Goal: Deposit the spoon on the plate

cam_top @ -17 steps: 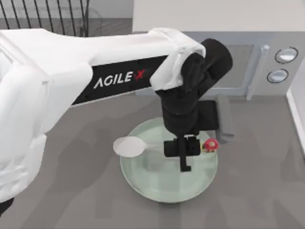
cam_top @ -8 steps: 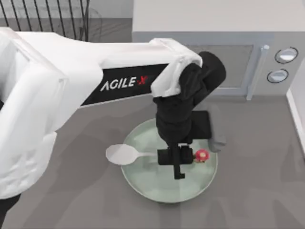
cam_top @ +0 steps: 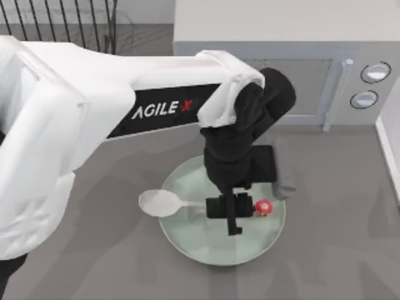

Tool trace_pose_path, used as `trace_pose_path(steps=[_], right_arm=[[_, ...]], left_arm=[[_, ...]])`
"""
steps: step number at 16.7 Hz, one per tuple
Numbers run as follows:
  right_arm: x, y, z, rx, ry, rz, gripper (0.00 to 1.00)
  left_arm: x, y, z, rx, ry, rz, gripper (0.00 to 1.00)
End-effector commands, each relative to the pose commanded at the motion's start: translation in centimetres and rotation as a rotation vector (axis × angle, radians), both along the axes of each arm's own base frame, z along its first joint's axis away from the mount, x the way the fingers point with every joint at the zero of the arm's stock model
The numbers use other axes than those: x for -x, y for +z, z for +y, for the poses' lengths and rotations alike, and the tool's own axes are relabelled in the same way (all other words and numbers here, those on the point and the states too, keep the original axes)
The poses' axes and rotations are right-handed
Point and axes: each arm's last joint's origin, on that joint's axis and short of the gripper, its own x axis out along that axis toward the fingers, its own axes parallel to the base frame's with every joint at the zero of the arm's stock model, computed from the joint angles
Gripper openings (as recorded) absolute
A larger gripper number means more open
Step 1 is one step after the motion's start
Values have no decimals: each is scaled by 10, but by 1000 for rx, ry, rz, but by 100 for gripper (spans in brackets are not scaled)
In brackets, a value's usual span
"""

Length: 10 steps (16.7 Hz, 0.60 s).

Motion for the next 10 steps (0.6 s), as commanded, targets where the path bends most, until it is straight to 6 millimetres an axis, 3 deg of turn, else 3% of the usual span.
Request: trace_pose_path(steps=[4,10], right_arm=[[0,0,0,0,0,0,100],[0,0,0,0,0,0,100]], left_arm=[[0,0,0,0,0,0,98],[0,0,0,0,0,0,100]])
